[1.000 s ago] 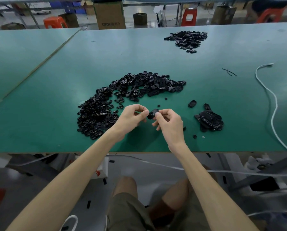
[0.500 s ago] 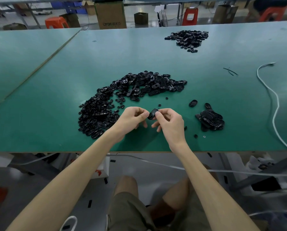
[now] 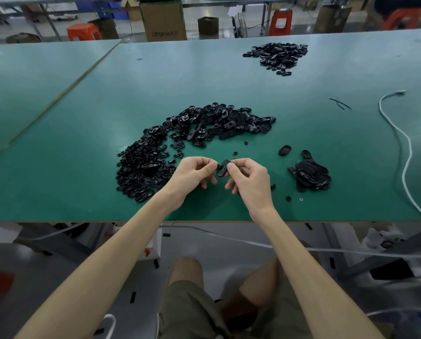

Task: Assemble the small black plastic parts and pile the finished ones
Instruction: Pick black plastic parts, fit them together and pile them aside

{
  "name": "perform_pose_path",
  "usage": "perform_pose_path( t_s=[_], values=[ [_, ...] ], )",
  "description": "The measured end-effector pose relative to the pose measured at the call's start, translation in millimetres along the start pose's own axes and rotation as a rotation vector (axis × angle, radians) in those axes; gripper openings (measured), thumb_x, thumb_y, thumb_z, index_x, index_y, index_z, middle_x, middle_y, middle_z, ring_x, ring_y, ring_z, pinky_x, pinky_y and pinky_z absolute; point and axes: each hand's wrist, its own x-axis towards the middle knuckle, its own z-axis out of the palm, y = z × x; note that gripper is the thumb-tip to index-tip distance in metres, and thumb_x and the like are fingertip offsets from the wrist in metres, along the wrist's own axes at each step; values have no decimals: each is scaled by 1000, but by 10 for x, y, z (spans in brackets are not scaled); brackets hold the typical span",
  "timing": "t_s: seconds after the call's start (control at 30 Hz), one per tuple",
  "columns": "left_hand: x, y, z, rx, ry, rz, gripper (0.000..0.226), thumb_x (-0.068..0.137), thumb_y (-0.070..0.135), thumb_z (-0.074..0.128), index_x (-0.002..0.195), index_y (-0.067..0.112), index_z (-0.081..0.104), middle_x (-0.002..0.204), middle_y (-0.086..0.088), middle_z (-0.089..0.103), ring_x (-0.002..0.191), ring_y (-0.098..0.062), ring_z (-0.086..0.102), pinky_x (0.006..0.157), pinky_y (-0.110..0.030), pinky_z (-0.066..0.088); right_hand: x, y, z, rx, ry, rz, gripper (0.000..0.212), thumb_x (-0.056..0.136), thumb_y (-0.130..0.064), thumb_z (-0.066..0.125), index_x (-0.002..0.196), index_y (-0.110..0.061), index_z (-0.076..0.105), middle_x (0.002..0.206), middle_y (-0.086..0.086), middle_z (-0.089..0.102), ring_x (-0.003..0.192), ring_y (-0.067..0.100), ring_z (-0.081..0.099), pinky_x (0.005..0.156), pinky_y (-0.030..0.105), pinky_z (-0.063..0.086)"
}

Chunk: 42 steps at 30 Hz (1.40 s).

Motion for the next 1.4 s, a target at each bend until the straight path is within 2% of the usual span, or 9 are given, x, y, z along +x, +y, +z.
perform_pose_path(
  t_s=[0.2, 0.47, 0.67, 0.77, 0.9, 1.1, 1.4],
  values=[
    [-51, -24, 132, 106, 86, 82, 13, 103, 19, 61, 96, 11, 68, 67, 1, 70, 56, -4, 57, 54, -16, 45, -3, 1, -1, -21, -10, -6, 7, 98, -13, 67, 93, -9, 70, 65, -1, 72, 51, 14, 66, 48, 23, 47],
    [-78, -56, 195, 165, 137, 145, 9, 103, 18, 62, 99, 10, 65, 77, 1, 69, 64, -7, 65, 60, -12, 44, -9, -3, -4, -41, -29, -9, 7, 98, -13, 67, 93, -10, 70, 63, -5, 71, 50, 12, 65, 46, 22, 47],
    [-116, -31, 196, 208, 127, 198, 10, 102, 13, 62, 102, 3, 62, 81, -1, 68, 64, -10, 64, 61, -14, 44, -12, -1, -11, -41, -28, -4, 7, 98, -13, 67, 93, -9, 70, 63, -2, 71, 50, 12, 64, 47, 23, 47],
    [-130, -17, 195, 189, 123, 221, 7, 100, 9, 64, 101, 3, 61, 87, -6, 68, 67, -16, 66, 60, -16, 44, -10, 5, -15, -35, -26, -6, 8, 98, -12, 67, 93, -8, 70, 64, -1, 72, 51, 13, 65, 47, 23, 47],
    [-135, -24, 187, 131, 126, 214, 8, 98, 9, 68, 101, 9, 61, 93, -6, 70, 67, -12, 67, 59, -14, 46, -5, 20, -11, -24, -38, -14, 8, 99, -13, 66, 93, -8, 70, 65, -2, 72, 52, 13, 66, 48, 23, 47],
    [-133, -33, 168, 52, 89, 195, 10, 98, 12, 68, 108, 12, 65, 96, -1, 74, 71, -11, 68, 60, -13, 46, 9, 44, -14, 51, -55, -26, 6, 99, -11, 66, 95, -9, 69, 73, 1, 74, 57, 17, 68, 49, 24, 47],
    [-109, -80, 137, -9, 109, 185, 10, 93, 9, 74, 100, 16, 70, 90, 10, 71, 83, -3, 63, 70, -16, 47, 3, 46, -19, 59, -74, -35, 5, 95, -11, 72, 95, -15, 74, 84, 0, 77, 72, 12, 72, 57, 24, 51]
  ],
)
